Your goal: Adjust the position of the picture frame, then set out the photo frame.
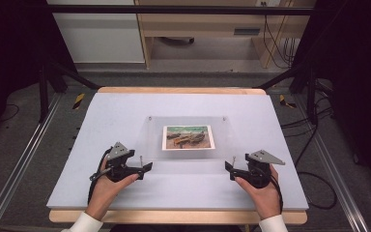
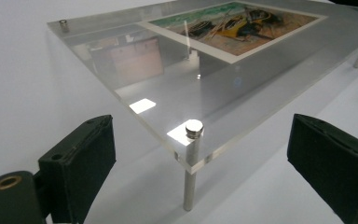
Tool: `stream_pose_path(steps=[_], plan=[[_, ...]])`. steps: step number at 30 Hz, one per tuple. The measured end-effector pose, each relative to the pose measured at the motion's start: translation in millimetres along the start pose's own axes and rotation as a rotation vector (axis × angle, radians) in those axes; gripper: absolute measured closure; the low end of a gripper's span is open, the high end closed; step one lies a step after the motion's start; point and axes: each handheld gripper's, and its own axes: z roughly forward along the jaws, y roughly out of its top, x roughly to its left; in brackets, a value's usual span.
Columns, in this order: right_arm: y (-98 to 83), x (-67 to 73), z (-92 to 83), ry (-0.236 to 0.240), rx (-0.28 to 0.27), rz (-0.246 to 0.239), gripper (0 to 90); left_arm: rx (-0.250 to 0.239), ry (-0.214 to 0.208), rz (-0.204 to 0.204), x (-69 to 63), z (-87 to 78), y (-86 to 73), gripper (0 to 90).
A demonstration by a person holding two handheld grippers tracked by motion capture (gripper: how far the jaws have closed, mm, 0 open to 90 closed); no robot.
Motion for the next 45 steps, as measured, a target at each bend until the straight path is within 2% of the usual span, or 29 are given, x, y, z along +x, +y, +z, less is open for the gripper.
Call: stream_pose_path(steps=[7,13,16,19,25,31,34,36,38,41,42,45], plan=[[1.5,-1.3,-2.7,-0.004,-0.022,-0.003,11.8,-0.034,-0.018,-0.003,-0.4,-3.7,2.2,5.9],[3.2,-1.2,-4.6,-0.007,-0.048,-0.003,10.6,-0.044,-0.022,-0.01,1.3,-5.1,2.8,6.0],[5.2,-1.3,-7.5,-0.013,-0.069,-0.021,9.2,-0.055,-0.027,-0.022,1.5,-6.1,3.9,6.2],[7.1,-2.5,-9.4,-0.018,-0.085,-0.01,9.3,-0.059,-0.021,-0.009,0.2,-7.5,4.6,6.2],[8.2,-1.8,-8.3,-0.02,-0.077,-0.012,12.0,-0.055,-0.022,-0.015,-0.2,-7.6,4.6,6.9],[17.0,-3.7,-11.0,-0.007,-0.08,-0.01,15.8,-0.072,0.01,-0.004,-0.2,-15.6,14.7,12.1],[28.7,-8.3,-8.4,-0.006,-0.049,-0.002,22.1,-0.06,0.001,-0.007,1.1,-16.4,22.3,15.8],[31.5,-9.4,-7.1,-0.003,-0.043,0.005,22.9,-0.054,0.001,0.003,2.6,-15.5,27.9,15.8],[35.8,-10.5,-4.2,0.015,-0.031,0.002,24.7,-0.045,-0.005,-0.006,4.2,-13.4,32.9,15.8],[39.9,-9.9,1.3,0.04,-0.002,-0.006,24.5,-0.014,-0.009,0.011,5.5,-10.3,38.6,15.8],[42.4,-10.0,4.2,0.045,0.014,-0.01,26.9,-0.009,-0.006,0.016,5.5,-9.9,39.9,16.1],[45.0,-10.6,6.8,0.034,0.035,-0.018,30.2,0.001,-0.013,0.003,7.0,-7.3,42.9,16.5]])
